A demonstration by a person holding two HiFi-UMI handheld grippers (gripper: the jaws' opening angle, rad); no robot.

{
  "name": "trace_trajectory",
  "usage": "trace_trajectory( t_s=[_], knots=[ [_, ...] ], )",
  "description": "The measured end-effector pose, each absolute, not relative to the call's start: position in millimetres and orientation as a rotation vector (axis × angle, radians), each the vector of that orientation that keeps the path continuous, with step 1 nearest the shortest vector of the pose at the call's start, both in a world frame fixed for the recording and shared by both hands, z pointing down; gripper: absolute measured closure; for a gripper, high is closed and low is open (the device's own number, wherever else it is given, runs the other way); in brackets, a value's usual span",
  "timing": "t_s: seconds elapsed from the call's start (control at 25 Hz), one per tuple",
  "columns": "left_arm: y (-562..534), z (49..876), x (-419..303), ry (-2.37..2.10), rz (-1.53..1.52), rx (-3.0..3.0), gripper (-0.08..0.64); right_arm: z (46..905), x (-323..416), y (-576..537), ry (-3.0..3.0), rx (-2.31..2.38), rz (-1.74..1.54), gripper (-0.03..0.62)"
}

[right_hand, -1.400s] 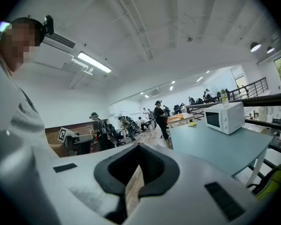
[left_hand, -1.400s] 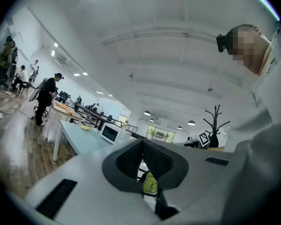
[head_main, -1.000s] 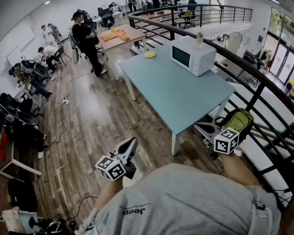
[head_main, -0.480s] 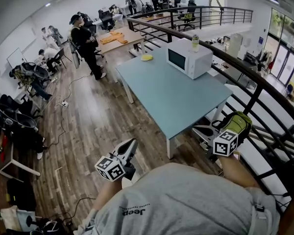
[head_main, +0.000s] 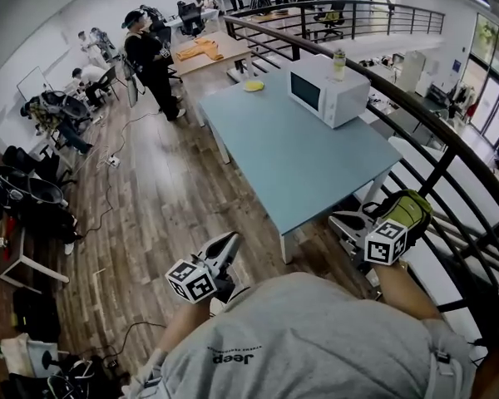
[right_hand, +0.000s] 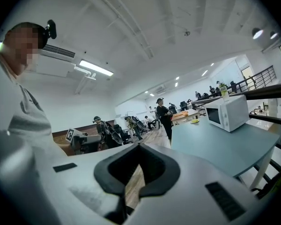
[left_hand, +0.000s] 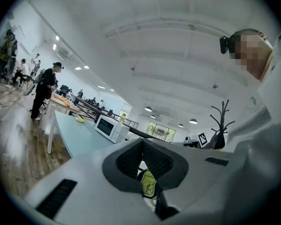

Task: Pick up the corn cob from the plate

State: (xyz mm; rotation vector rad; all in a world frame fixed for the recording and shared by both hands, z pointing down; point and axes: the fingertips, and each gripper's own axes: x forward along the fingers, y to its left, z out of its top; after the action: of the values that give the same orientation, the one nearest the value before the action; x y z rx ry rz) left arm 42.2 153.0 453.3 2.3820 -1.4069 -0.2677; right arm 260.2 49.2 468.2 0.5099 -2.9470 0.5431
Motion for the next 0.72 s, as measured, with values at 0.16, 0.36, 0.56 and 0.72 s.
trace_trajectory(
  t_s=[0.16,0.36,0.56,0.72],
  knots=[
    [117.3,466.0,15.5,-1.403,-0.279,2.369,0.541,480.3,234.7,18.5,-2.930,0.492,0.523,0.584],
    [34.1,482.9,-29.1,-1.335,-0.299,2.388,0.541,487.0,197.9,-54.4,-2.922,0.559,0.521,0.584],
    [-72.6,480.1,-83.5,-1.210,-0.280,2.451,0.541,480.7,142.3,-140.7,-2.936,0.677,0.552,0.584],
    [-145.7,471.4,-115.4,-1.124,-0.200,2.513,0.541,476.8,106.9,-197.1,-2.921,0.734,0.563,0.584]
  ],
)
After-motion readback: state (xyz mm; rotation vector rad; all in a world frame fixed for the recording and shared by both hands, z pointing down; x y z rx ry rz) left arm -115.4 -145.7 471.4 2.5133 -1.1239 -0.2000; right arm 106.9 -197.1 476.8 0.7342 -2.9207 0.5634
